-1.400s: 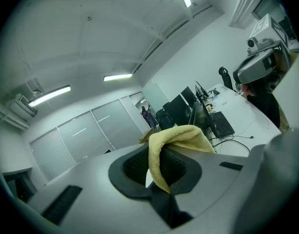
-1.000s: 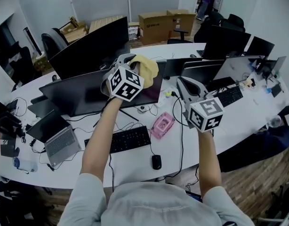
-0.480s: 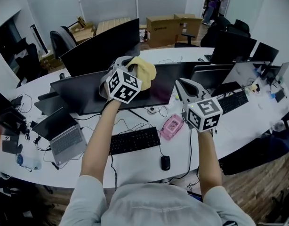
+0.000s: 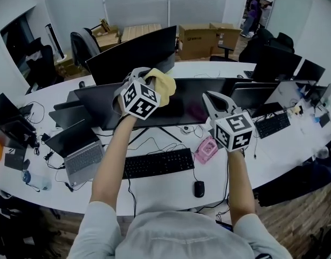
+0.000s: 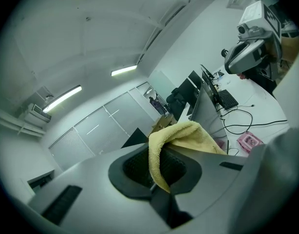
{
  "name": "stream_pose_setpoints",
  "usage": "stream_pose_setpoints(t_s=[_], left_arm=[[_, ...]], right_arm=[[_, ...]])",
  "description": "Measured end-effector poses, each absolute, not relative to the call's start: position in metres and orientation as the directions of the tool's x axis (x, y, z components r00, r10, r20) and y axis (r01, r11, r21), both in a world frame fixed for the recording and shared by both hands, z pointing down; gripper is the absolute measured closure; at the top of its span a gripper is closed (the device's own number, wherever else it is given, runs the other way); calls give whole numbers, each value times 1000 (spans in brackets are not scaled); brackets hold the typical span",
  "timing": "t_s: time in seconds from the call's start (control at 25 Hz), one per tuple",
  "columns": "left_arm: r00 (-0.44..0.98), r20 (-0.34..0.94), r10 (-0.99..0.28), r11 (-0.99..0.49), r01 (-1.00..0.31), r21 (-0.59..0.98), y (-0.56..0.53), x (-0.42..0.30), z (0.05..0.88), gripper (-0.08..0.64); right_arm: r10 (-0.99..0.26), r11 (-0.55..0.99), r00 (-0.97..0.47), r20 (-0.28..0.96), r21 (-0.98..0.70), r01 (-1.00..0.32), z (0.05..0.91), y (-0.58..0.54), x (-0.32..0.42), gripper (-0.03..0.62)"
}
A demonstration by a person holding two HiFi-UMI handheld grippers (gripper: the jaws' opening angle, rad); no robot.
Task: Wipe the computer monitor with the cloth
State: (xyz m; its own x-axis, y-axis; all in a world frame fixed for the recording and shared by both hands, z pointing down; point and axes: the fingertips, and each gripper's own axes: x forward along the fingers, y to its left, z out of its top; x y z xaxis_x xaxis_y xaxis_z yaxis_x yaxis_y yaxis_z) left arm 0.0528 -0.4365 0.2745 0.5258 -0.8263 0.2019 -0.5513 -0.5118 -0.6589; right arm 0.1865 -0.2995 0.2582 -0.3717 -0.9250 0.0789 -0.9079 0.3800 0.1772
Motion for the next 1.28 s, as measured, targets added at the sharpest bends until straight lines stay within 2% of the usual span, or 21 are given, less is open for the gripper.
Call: stream_pose_setpoints(t_s=[0.48,0.72,1.28], left_arm=[[485,190,-854,-475,-575,-666,-442,-35,276,517],[457,185,-870,-455,-600,-658,-444,-84,278,517],[384,184,-905,-405,-645,-648,-453,-193,282,517]], right_arm=[[-901,433,-423,95,184,-882,263,-311,98,565],[-876,483,-478,72,106,-869,262,-312,49,565],[-874,486,-474,104,164,-859,278,-328,-27,565]])
